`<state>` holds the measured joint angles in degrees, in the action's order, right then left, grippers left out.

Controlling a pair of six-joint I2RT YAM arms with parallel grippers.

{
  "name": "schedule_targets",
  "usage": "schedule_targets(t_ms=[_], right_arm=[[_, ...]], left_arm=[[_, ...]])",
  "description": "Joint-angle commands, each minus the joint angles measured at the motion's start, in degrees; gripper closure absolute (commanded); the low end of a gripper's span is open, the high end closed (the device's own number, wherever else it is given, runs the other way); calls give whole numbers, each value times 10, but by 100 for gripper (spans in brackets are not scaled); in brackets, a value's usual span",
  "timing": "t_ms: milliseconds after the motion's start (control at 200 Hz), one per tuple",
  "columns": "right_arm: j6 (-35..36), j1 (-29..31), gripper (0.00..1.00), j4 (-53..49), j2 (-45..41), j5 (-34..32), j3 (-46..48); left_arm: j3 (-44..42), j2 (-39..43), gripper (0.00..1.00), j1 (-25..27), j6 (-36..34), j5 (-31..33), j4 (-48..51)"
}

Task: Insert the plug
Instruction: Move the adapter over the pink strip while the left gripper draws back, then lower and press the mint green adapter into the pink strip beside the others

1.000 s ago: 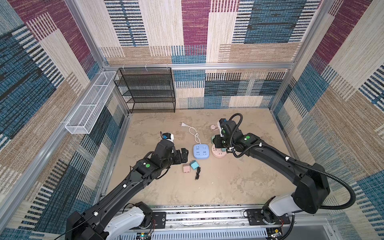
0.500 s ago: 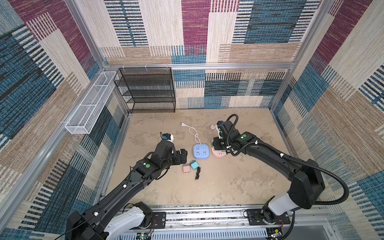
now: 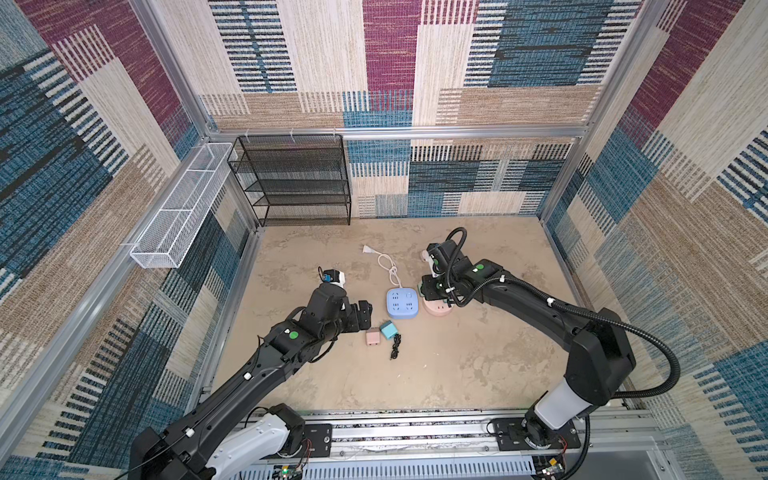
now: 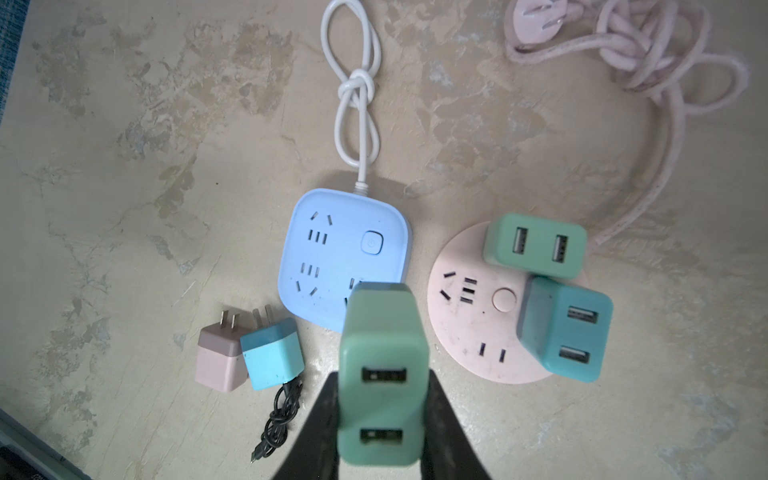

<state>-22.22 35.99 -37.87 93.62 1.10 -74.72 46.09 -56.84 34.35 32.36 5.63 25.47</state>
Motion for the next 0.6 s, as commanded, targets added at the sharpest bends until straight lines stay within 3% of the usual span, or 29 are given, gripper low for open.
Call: schedule_targets(t_ms=[0, 371, 596], right_arm=[[11, 0, 100, -11, 14, 11, -11], [25, -5, 100, -65, 55, -54, -49], [14, -25, 100, -58, 56, -58, -34]], left_arm=[[8, 0, 7, 0, -15, -3, 1], [-10, -8, 9, -1, 3, -11, -15], [-11, -20, 10, -1, 5, -25, -23]])
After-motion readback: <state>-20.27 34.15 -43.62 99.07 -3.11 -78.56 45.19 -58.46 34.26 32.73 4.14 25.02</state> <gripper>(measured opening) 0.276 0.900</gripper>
